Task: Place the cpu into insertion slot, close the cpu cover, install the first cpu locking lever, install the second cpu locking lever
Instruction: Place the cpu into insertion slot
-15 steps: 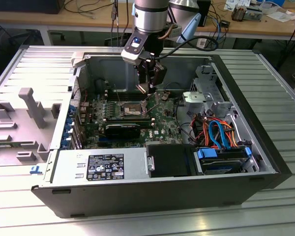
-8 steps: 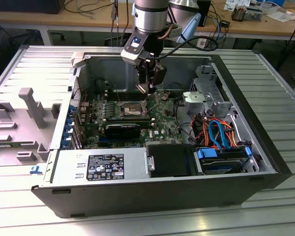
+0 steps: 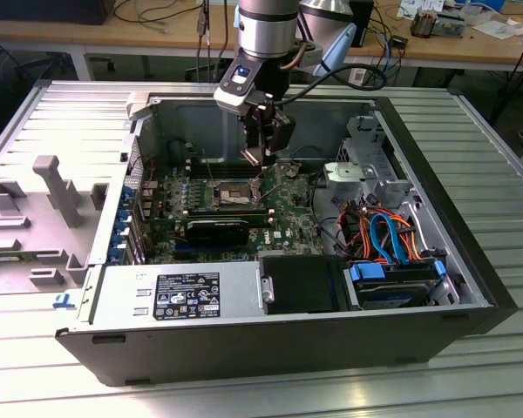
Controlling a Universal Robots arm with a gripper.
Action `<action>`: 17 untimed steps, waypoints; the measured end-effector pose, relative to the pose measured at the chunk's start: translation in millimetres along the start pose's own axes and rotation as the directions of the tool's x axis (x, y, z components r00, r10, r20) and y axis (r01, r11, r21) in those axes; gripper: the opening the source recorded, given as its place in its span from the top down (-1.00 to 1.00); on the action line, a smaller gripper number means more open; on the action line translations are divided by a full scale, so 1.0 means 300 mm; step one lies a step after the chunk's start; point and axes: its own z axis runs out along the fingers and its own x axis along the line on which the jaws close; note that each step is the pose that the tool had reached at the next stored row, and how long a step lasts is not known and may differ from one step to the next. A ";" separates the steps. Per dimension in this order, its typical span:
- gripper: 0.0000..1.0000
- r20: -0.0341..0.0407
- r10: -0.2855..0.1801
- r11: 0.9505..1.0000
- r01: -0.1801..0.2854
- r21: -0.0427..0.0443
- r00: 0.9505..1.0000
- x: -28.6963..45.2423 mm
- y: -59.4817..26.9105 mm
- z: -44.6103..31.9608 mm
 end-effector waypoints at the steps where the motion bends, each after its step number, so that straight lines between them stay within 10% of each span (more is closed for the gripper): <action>1: -0.08 0.000 0.000 1.000 0.000 0.000 1.000 0.000 0.000 0.000; 17: -0.08 0.000 0.009 1.000 -0.009 0.001 1.000 0.000 0.000 0.000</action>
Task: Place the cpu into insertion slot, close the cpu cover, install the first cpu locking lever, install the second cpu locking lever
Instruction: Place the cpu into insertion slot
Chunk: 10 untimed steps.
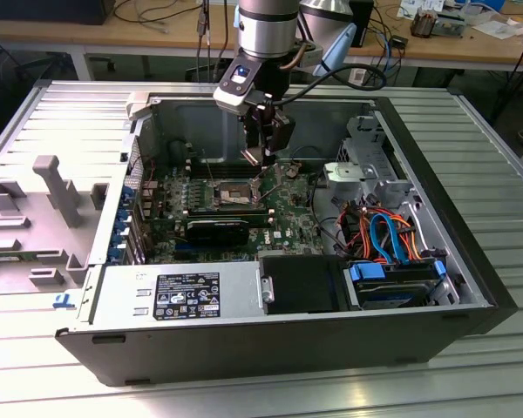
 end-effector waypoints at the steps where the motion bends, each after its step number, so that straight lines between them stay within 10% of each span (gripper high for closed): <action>1: -0.08 0.000 0.001 1.000 -0.001 0.000 1.000 0.000 0.000 0.000; 10: -0.08 0.000 0.005 1.000 -0.005 0.000 1.000 0.000 0.000 0.000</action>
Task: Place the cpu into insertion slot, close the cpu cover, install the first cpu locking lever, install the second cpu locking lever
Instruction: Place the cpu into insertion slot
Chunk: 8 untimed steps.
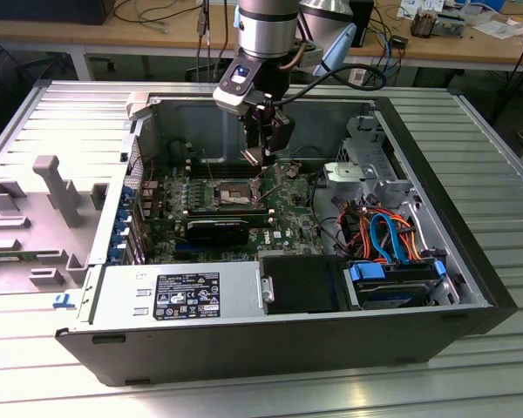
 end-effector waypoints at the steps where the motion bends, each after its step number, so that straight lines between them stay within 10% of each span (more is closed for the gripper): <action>1: -0.08 0.000 0.001 1.000 -0.001 0.000 1.000 0.000 0.000 0.000; 8: -0.08 -0.001 0.022 1.000 -0.022 0.002 1.000 0.000 0.000 0.000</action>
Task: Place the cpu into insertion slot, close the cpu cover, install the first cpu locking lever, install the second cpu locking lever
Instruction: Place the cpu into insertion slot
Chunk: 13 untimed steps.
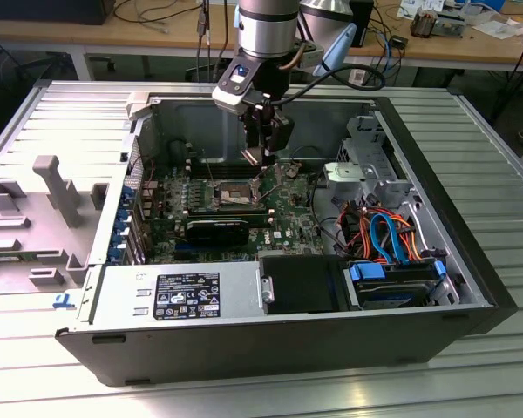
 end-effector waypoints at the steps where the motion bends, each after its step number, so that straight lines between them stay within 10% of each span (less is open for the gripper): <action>1: -0.08 0.000 0.002 1.000 -0.002 0.000 1.000 0.000 0.000 0.000; 13: -0.08 -0.003 0.014 1.000 -0.014 0.000 1.000 0.000 0.000 0.000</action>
